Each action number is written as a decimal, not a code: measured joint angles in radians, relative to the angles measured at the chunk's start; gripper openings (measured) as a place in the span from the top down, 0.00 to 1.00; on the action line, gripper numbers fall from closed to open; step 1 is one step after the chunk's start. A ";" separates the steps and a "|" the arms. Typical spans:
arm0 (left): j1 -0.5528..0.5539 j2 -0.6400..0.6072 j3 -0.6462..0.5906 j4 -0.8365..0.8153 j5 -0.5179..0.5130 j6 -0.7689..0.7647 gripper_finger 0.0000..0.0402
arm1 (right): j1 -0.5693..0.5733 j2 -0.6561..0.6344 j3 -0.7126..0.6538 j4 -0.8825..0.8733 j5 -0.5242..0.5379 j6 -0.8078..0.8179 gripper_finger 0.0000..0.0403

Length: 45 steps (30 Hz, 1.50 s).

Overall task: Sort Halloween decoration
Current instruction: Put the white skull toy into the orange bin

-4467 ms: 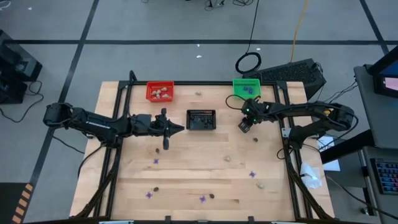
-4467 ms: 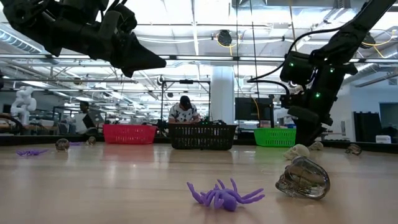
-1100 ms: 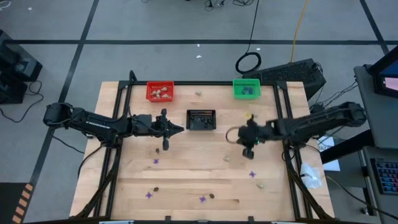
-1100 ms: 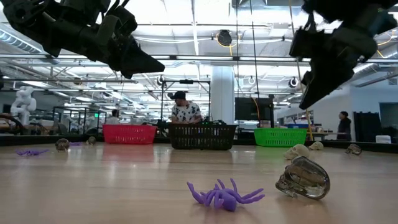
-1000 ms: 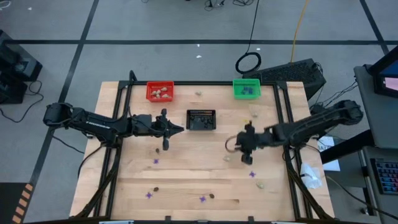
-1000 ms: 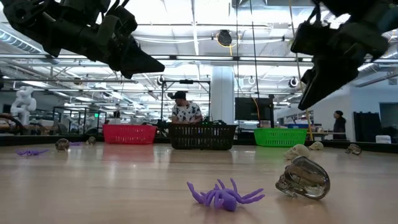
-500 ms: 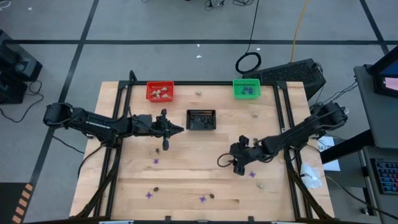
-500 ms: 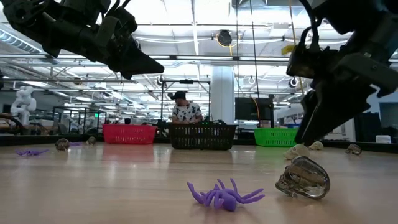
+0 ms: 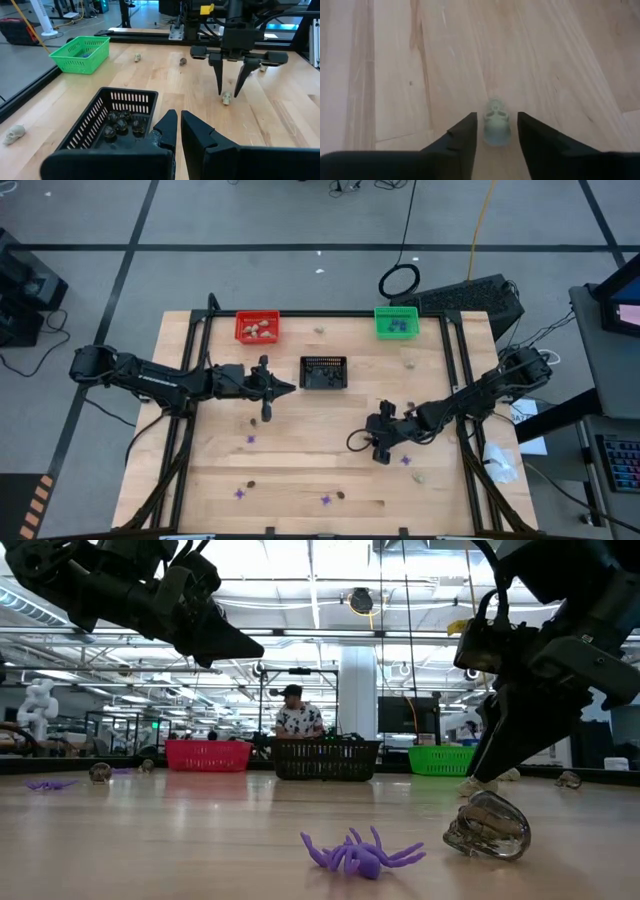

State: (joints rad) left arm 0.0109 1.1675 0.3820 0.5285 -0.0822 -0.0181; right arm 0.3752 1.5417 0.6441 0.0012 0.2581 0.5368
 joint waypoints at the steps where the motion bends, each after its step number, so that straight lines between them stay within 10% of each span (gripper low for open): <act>1: 0.000 0.000 0.000 0.000 0.000 -0.001 0.95 | 0.000 0.000 0.000 -0.001 0.000 0.000 0.69; 27: 0.003 -0.068 0.000 -0.050 0.000 -0.002 0.95 | 0.000 0.021 0.002 0.026 -0.047 -0.004 0.89; 45: 0.002 -0.077 -0.001 -0.068 0.000 -0.004 0.95 | 0.000 0.047 0.000 0.024 -0.046 0.020 0.61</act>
State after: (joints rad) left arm 0.0128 1.0908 0.3813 0.4610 -0.0826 -0.0216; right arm 0.3748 1.5883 0.6441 0.0255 0.2119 0.5564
